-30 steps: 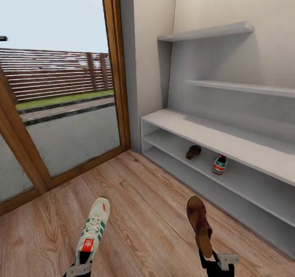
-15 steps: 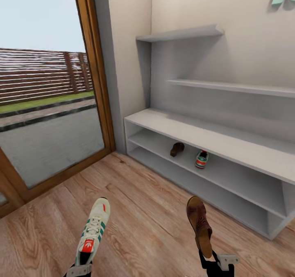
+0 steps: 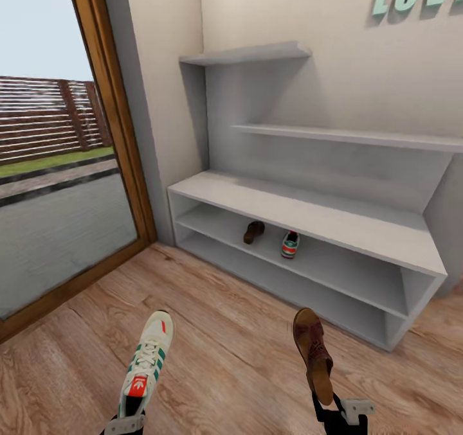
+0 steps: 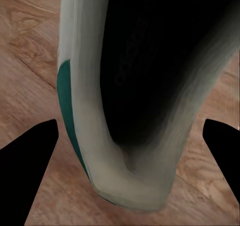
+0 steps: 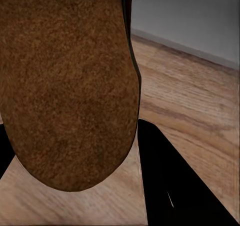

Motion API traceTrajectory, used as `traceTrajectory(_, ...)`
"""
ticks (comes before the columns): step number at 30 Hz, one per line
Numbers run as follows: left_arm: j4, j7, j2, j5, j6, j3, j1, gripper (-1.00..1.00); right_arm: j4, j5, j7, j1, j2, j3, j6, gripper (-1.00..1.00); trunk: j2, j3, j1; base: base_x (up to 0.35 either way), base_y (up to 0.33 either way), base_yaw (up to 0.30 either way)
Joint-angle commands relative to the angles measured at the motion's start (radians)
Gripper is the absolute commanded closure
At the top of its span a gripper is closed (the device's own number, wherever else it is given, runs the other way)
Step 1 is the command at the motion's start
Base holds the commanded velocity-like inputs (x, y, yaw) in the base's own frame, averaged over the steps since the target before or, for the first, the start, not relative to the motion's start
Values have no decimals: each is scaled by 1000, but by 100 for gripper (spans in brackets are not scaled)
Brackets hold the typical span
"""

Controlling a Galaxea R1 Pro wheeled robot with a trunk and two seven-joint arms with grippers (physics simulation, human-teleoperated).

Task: Pick up the two gym shoes and the two sandals from the corridor floor and place them onto the hallstand (shoe rack) in the corridor, making sure they are on the rack and not on the floor. Arrange them so the two gym shoes are next to each other and the two sandals are next to each other.

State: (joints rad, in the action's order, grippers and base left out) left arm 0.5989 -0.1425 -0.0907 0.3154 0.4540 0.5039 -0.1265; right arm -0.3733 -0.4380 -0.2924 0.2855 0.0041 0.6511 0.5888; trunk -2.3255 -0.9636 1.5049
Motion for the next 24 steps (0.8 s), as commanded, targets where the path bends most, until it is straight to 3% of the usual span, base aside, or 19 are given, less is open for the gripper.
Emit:
traceTrajectory(1,1,-9,-1,5,3,8,-1,100,1,1,-10,1,0,8,2,100,0,-1,0,0,0,-267)
traceTrajectory(24,1,-8,0,4,3,8,-1,100,0,1,-10,1,0,8,2,100,0,-1,0,0,0,-267)
